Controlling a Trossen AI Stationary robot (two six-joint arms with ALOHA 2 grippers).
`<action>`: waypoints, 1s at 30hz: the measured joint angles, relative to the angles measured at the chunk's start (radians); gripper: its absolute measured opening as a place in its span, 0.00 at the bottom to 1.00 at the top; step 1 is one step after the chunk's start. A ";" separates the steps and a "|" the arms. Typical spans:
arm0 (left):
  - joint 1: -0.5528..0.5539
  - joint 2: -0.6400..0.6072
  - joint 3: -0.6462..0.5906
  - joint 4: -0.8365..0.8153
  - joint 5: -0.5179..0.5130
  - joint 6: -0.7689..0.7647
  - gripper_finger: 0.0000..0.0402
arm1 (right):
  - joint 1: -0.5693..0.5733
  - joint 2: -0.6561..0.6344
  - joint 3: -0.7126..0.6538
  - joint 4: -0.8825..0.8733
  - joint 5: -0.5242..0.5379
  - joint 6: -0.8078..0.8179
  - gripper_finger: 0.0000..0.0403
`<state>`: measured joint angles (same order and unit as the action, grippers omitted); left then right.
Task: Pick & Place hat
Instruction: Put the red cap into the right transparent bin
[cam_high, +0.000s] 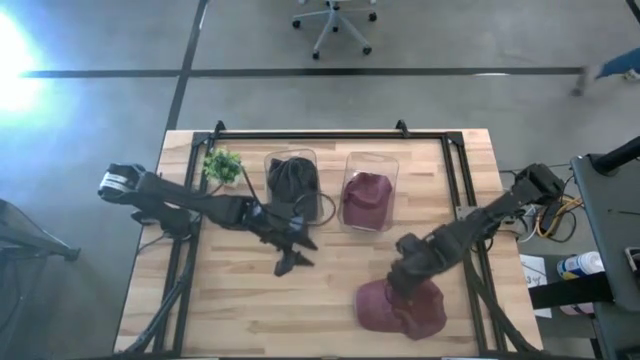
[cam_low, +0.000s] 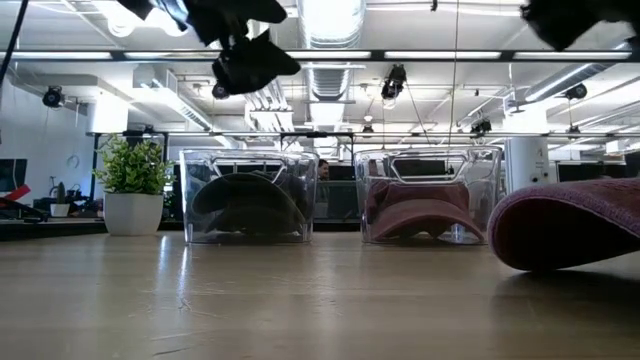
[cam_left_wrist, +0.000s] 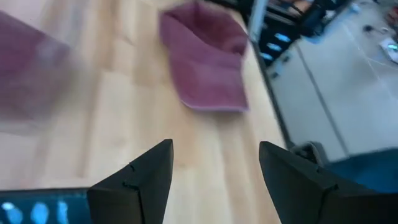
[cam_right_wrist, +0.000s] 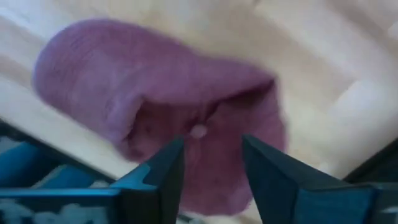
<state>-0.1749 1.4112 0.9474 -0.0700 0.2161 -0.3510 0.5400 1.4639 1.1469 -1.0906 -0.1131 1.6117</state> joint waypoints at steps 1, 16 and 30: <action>-0.011 0.011 0.000 0.000 0.014 -0.019 0.58 | 0.024 0.000 -0.003 0.015 0.000 0.049 0.41; -0.164 0.232 0.006 0.154 0.113 -0.364 0.58 | 0.270 0.044 -0.081 0.323 -0.020 0.458 0.46; -0.218 0.484 0.131 0.436 0.025 -0.742 0.58 | 0.392 0.195 -0.015 0.345 -0.045 0.452 0.46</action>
<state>-0.3925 1.8953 1.0785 0.3662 0.2408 -1.0926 0.9320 1.6589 1.1322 -0.7456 -0.1585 2.0637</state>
